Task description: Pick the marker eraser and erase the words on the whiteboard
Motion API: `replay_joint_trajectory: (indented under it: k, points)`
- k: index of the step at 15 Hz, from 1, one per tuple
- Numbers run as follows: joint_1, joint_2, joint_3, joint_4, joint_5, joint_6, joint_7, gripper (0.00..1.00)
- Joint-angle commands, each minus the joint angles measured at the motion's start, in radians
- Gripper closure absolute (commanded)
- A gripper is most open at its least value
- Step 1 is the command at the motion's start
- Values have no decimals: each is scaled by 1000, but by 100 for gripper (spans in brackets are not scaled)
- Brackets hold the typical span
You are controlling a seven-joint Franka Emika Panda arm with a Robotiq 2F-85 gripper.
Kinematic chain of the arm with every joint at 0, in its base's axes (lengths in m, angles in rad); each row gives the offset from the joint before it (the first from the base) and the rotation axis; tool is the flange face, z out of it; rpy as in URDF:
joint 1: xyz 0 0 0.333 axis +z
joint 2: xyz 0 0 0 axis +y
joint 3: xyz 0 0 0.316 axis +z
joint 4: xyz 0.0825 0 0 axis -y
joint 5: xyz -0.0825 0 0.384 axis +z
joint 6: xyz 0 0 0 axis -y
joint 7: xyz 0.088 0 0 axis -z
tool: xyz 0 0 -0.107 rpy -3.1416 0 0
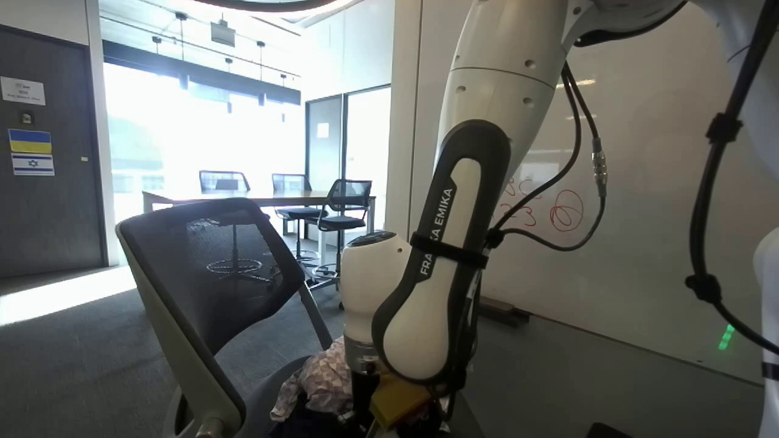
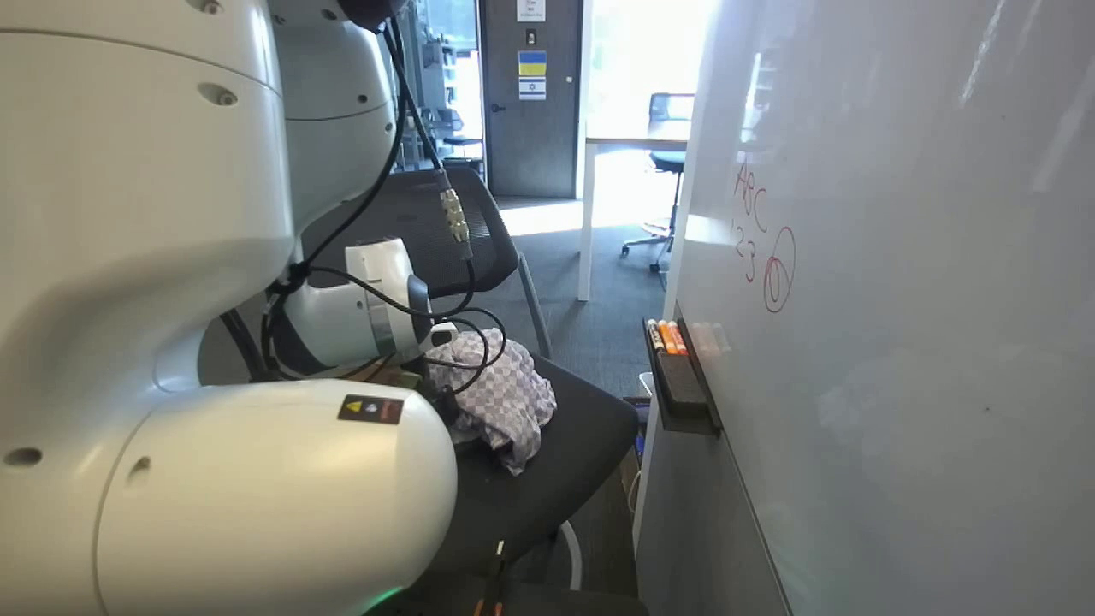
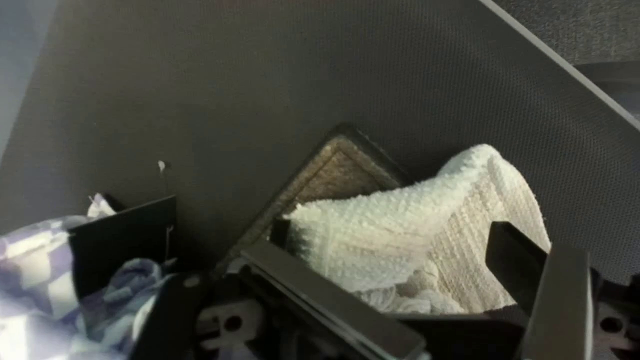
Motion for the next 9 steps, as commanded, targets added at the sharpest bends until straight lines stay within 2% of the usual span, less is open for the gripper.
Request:
replay_joint_trajectory:
  k: [1, 2, 3, 7, 9]
  points:
    - [70, 27, -79, 13, -41, 92, -50, 25]
    - [85, 35, -104, 17, -48, 97, -59, 26]
    - [75, 39, -109, 17, -95, 105, -33, 34]
    - [98, 35, -161, -1, -170, 113, -32, 65]
    - [133, 19, -212, -13, -237, 113, -15, 80]
